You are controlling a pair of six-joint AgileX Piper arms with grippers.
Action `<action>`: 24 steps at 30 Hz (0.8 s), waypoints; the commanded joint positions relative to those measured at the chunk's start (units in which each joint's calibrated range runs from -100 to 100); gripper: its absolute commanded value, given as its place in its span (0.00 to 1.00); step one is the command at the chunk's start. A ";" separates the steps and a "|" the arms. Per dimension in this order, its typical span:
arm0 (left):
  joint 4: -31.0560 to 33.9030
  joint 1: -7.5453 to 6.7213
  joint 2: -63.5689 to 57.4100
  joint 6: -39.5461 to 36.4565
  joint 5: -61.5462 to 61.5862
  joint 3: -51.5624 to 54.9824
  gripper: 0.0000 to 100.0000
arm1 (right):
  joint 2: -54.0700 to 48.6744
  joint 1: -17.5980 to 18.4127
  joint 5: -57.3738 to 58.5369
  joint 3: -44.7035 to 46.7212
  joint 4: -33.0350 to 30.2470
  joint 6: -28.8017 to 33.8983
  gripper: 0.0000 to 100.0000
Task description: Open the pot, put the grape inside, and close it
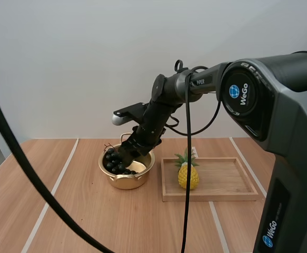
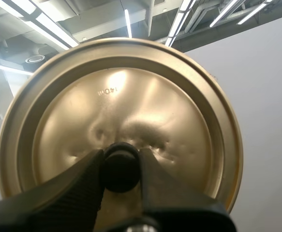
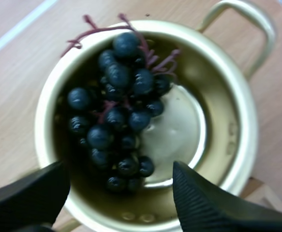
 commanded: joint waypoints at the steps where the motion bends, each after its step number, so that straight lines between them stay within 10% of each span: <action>1: 0.88 -0.15 0.32 0.09 -0.63 -0.28 0.00 | -1.00 0.06 -8.39 -0.20 -4.57 5.38 1.00; 14: 1.38 -0.15 0.32 0.09 0.11 -0.28 0.00 | -3.50 0.06 -15.40 -0.20 -3.72 12.04 1.00; 24: 1.37 -0.15 0.46 0.09 0.11 -0.28 0.00 | -11.25 0.06 -9.67 -0.20 -17.19 13.66 1.00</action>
